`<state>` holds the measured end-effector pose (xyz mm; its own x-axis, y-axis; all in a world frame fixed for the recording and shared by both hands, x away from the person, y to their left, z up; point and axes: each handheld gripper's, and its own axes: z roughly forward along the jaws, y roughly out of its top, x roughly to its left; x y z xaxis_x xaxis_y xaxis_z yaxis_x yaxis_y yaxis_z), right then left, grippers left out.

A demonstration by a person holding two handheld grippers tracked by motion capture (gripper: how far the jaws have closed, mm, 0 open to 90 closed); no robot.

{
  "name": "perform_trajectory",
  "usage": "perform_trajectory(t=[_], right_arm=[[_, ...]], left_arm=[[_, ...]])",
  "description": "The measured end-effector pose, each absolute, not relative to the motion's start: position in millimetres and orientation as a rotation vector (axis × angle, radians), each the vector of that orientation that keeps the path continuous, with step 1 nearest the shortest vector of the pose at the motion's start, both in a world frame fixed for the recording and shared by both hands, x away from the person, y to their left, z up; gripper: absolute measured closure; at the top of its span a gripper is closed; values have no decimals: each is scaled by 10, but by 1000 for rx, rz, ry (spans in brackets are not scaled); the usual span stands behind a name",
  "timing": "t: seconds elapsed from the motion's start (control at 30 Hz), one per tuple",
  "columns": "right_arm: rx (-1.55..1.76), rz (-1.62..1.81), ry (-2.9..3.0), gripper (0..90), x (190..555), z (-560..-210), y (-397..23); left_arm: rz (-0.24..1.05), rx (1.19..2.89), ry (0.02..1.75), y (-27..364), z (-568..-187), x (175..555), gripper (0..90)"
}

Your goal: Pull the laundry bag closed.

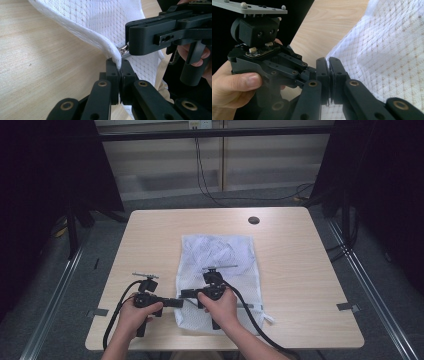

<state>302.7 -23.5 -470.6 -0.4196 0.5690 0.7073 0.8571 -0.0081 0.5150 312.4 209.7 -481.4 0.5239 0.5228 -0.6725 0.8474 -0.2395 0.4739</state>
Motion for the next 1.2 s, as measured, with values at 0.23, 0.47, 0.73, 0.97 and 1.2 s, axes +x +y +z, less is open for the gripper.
perform_trajectory(t=[0.23,0.47,0.73,0.97,1.2], right_arm=[[-1495,-1391,-1965,872,3033,-4727,-273],[-1502,-1385,-1962,872,3037,-4745,-318],[-1510,-1375,-1962,873,3038,-4764,-358],[-1506,-1371,-1967,872,3032,-4771,-386],[-1505,-1359,-2001,872,3020,-4764,-397]], left_arm=[[-488,1913,1122,2100,-4813,3124,882],[-501,1908,1125,2120,-4801,3126,884],[-499,1901,1150,2139,-4791,3125,885],[-512,1905,1155,2140,-4794,3124,885],[-513,1918,1156,2146,-4793,3120,885]])
